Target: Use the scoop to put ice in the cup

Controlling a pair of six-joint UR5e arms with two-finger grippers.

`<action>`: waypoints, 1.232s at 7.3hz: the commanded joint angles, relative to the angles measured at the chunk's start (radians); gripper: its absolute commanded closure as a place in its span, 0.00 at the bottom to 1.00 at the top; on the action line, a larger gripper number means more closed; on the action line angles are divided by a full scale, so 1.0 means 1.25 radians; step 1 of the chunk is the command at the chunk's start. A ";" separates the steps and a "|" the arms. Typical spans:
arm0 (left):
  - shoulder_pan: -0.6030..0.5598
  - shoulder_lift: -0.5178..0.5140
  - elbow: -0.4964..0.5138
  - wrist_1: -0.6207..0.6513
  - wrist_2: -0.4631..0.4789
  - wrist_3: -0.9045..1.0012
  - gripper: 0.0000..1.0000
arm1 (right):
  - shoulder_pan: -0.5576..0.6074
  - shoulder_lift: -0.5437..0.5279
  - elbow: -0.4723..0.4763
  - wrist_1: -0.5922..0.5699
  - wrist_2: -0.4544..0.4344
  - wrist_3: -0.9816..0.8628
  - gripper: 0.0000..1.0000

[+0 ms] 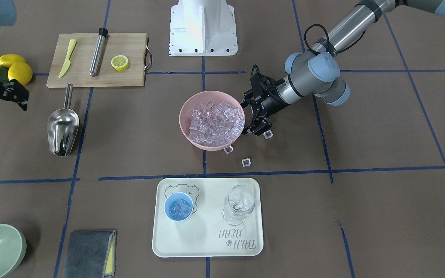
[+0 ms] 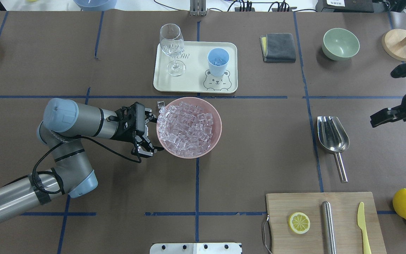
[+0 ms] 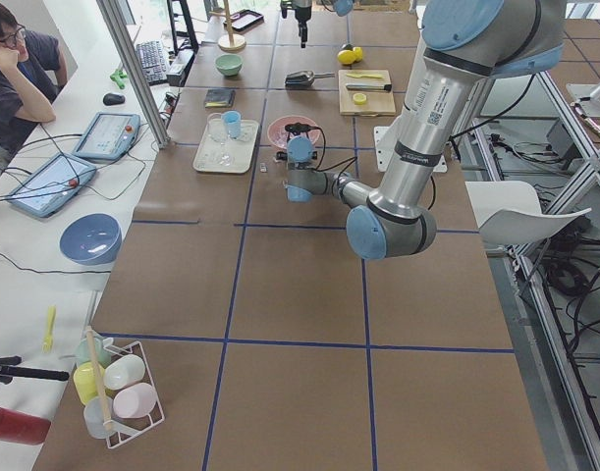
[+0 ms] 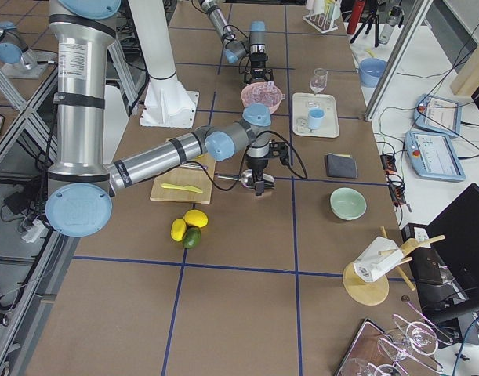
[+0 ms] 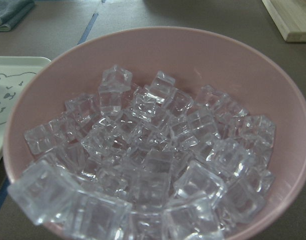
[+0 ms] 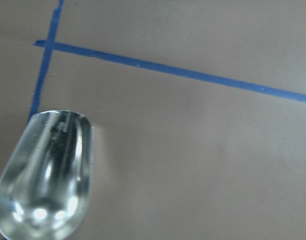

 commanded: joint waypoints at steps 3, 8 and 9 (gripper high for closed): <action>-0.001 0.003 0.000 0.000 0.000 0.000 0.00 | 0.326 -0.009 -0.175 -0.078 0.088 -0.508 0.00; -0.134 0.039 -0.001 0.028 -0.034 -0.001 0.00 | 0.359 -0.026 -0.205 -0.080 0.144 -0.538 0.00; -0.181 0.048 -0.006 0.063 -0.036 0.000 0.00 | 0.359 -0.027 -0.205 -0.078 0.144 -0.538 0.00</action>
